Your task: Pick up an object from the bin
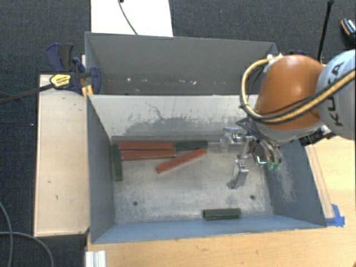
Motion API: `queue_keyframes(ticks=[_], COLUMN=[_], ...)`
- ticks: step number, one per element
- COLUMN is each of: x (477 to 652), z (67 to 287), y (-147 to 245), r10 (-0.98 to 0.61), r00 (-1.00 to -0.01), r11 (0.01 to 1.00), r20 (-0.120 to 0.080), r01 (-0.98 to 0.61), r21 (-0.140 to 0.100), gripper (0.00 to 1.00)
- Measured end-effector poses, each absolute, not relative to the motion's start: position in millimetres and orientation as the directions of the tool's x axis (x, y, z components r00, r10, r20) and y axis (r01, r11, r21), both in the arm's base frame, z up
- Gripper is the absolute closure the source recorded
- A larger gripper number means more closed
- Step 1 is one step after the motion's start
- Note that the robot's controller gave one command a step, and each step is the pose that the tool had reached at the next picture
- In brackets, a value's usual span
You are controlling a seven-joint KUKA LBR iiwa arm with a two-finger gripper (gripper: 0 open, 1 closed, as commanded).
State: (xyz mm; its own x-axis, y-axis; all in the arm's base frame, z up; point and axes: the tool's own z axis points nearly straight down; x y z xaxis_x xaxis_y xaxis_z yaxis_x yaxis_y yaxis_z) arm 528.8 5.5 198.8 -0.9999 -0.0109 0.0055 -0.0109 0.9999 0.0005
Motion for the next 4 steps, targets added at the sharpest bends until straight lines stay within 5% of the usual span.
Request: queue_keyframes(ticks=[1, 2, 3, 4], x=[480.5, 572.3, 581.9, 582.8], z=[70.2, 136.0, 69.9, 72.5], y=[-2.2, 35.4, 76.1, 74.1], r10=[-0.097, -0.134, -0.242, -0.237], r00=[-0.995, -0.991, -0.970, -0.971], r11=[0.995, 0.991, 0.970, 0.971], r20=[-0.018, -0.015, 0.001, -0.002], r01=[-0.097, -0.134, -0.242, -0.237], r21=[-0.001, 0.000, 0.002, 0.001], gripper=[0.00, 0.00, 0.00, 1.00])
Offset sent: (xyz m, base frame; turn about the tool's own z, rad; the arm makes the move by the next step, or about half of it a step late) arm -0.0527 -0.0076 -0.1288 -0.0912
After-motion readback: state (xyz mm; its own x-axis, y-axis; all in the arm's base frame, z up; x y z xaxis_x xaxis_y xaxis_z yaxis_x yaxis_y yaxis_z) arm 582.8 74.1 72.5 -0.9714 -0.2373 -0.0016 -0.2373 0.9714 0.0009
